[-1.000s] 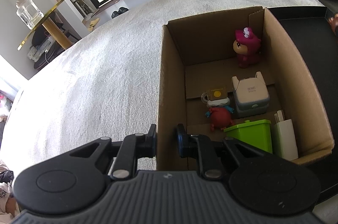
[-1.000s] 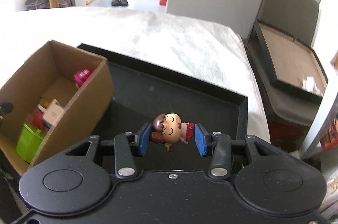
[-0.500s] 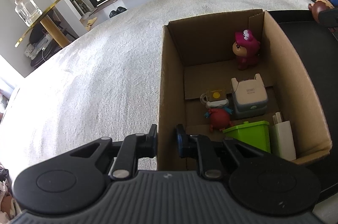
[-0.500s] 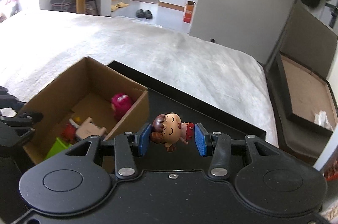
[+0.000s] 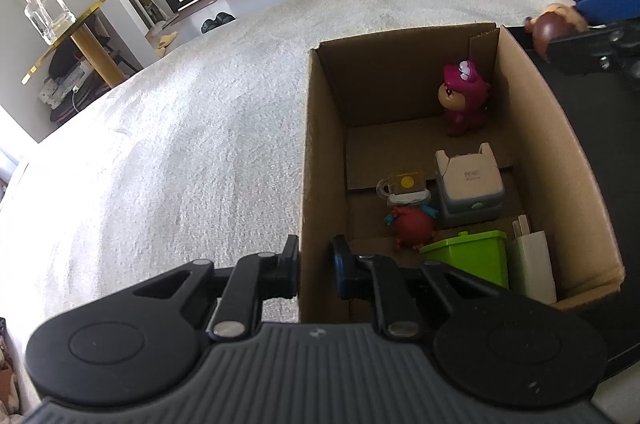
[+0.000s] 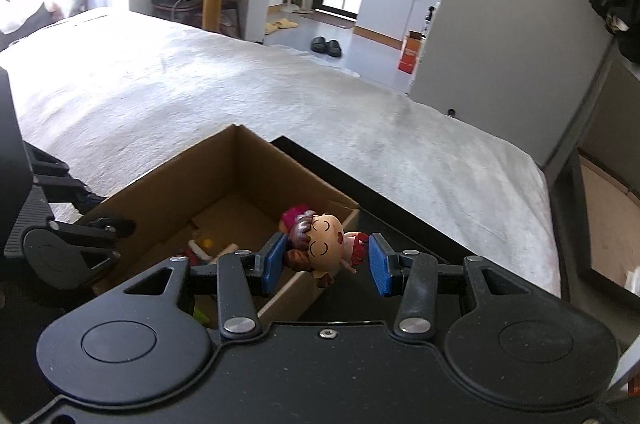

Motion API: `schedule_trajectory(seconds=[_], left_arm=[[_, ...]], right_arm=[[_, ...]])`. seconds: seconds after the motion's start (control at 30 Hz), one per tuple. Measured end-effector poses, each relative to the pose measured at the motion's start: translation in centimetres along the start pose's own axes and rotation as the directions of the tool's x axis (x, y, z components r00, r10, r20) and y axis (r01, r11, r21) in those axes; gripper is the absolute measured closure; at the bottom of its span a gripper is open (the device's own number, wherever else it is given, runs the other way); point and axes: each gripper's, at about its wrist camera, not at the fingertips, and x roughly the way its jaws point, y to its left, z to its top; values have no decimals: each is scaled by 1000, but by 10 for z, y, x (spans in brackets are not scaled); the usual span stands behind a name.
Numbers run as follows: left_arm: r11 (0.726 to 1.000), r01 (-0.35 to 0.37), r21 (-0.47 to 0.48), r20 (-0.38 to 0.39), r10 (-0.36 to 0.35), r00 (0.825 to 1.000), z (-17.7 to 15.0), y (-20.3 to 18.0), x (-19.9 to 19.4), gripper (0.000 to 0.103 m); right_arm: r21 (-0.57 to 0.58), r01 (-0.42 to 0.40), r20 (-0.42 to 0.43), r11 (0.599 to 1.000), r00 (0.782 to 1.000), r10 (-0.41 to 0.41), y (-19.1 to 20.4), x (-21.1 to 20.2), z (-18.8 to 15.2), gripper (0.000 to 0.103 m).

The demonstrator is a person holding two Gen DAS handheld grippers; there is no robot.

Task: Organize rigid objects
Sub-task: 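Carry the doll into the box and open the right gripper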

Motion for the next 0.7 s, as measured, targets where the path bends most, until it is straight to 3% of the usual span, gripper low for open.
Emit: schedule_trajectory(seconds=[0.4,0.53,0.7], left_arm=[[999,31,-24,0,-32,1000,1,4,3,89],[999,39,-31,-1,-39,999,0,6,3,89],[999,32,-26,0,-32,999,-1,4,1,89]], right_arm=[[-91,-35,27,995,999,37,28,5,11,58],[-121,-25,45,992,999,31,35,2,9,40],[-97,-10,30,995,999,13,29,0,6,37]])
